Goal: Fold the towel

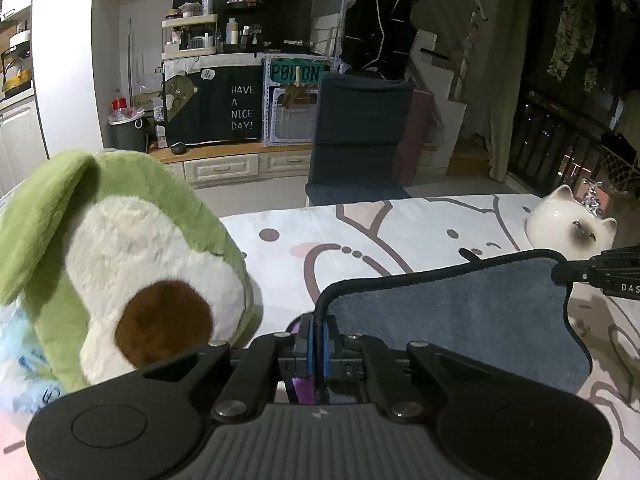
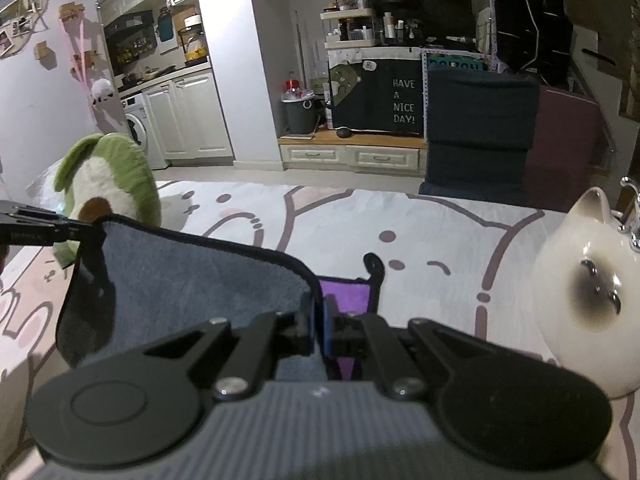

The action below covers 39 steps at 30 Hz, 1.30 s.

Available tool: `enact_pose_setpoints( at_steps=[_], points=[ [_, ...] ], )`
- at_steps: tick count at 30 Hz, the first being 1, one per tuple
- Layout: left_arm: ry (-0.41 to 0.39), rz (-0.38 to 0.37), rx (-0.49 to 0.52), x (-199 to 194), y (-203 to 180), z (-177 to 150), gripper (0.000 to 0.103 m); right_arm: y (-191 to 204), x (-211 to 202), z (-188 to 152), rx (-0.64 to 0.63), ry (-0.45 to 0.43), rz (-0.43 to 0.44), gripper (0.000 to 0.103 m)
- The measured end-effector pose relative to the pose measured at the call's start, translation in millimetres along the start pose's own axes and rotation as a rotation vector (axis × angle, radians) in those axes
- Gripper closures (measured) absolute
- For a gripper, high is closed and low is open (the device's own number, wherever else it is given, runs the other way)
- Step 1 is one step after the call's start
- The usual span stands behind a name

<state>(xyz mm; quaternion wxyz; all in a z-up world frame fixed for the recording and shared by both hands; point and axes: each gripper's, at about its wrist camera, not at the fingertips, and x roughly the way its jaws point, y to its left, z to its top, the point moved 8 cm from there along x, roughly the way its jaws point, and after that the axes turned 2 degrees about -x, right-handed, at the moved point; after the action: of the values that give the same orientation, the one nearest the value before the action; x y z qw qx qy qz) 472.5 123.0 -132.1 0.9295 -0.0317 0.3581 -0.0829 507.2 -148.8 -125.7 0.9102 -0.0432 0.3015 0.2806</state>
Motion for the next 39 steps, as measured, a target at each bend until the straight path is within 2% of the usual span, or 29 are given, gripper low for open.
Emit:
enact_pose_setpoints(
  at_steps=[8,21,24,25,26,27,28,29,32,34,35,37,39],
  points=[
    [0.009,0.007,-0.036,22.2,7.7,7.8,0.098,-9.9,16.3,10.5,0.022,0.003,-0.027,0.098],
    [0.038,0.036,-0.063,48.9,18.7,2.0,0.098,-13.4,39.9,10.7,0.040,0.018,-0.057,0.097],
    [0.034,0.058,-0.069,51.3,21.8,0.2,0.090,-12.3,45.1,10.2,0.040,0.029,-0.063,0.095],
    [0.043,0.058,-0.073,51.9,22.8,-1.2,0.076,-12.6,46.7,9.3,0.046,0.034,-0.063,0.091],
    [0.049,0.057,-0.077,52.1,23.6,-2.9,0.058,-13.1,48.7,7.9,0.054,0.045,-0.056,0.075],
    [0.050,0.066,-0.080,51.7,24.7,-4.5,0.049,-13.2,50.0,6.2,0.064,0.057,-0.049,0.066],
    [0.052,0.078,-0.079,51.1,25.7,-6.1,0.038,-13.2,50.2,4.5,0.071,0.062,-0.044,0.050],
    [0.055,0.070,-0.076,50.5,25.2,-7.6,0.034,-12.7,49.7,3.0,0.074,0.061,-0.044,0.040],
    [0.071,0.075,-0.071,48.9,23.0,-11.0,0.019,-11.7,46.9,-0.4,0.083,0.060,-0.048,0.019],
    [0.074,0.084,-0.061,47.9,19.6,-11.9,0.010,-12.0,45.6,-0.7,0.095,0.053,-0.047,0.013],
    [0.077,0.089,-0.058,47.6,18.2,-12.3,0.005,-11.8,44.4,-1.1,0.101,0.058,-0.050,0.006],
    [0.080,0.096,-0.058,47.0,15.8,-13.1,0.002,-11.4,43.5,-1.9,0.106,0.065,-0.051,0.001],
    [0.082,0.105,-0.058,45.7,14.6,-13.9,0.000,-10.4,41.3,-1.9,0.103,0.056,-0.049,0.001]
  ],
)
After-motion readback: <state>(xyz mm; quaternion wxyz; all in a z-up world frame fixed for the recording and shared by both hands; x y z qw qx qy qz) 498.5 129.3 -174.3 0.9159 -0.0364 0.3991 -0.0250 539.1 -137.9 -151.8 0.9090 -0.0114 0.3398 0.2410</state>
